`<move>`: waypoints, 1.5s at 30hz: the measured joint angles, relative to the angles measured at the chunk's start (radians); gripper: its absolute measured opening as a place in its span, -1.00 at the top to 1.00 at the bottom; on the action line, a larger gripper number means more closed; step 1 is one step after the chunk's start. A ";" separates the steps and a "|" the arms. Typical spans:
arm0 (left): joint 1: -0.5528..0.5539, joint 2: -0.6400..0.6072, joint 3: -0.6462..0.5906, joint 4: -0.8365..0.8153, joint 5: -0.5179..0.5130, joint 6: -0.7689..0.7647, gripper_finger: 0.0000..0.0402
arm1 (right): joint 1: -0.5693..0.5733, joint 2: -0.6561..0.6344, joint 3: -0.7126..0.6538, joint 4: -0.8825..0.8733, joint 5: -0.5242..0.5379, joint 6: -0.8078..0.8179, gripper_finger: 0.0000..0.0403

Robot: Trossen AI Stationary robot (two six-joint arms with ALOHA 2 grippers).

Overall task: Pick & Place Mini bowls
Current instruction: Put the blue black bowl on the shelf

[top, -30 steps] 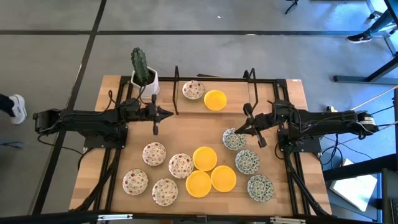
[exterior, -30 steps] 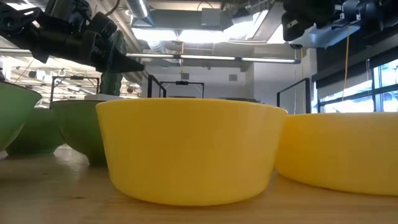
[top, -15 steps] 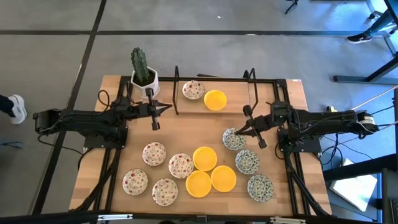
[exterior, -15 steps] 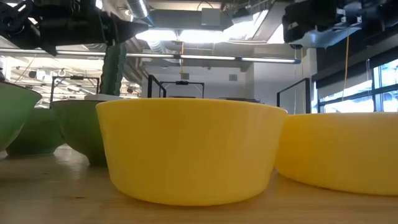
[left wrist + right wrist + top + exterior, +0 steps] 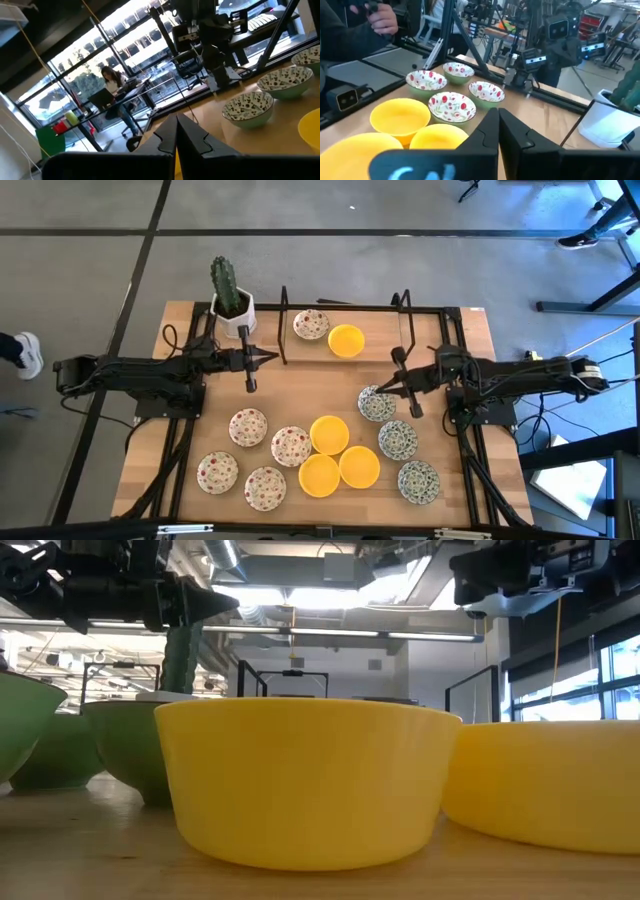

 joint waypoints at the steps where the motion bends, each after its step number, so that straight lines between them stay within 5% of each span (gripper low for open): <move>1: 0.000 0.000 0.000 -0.001 0.000 0.000 0.98 | 0.000 0.005 0.000 -0.004 0.000 -0.002 0.98; 15: 0.000 0.000 0.000 0.032 0.000 -0.089 0.98 | 0.000 0.092 0.000 -0.013 0.102 0.063 0.98; 29: 0.000 0.000 0.000 0.026 0.000 -0.148 0.99 | 0.000 -0.236 0.001 -0.058 0.115 0.180 0.99; 36: 0.000 0.000 0.000 0.015 0.000 -0.160 0.97 | 0.000 -0.130 0.208 -0.625 0.436 0.368 0.99; 45: 0.000 0.000 0.000 0.012 0.001 -0.183 0.98 | -0.018 0.147 0.557 -1.166 0.547 0.568 0.96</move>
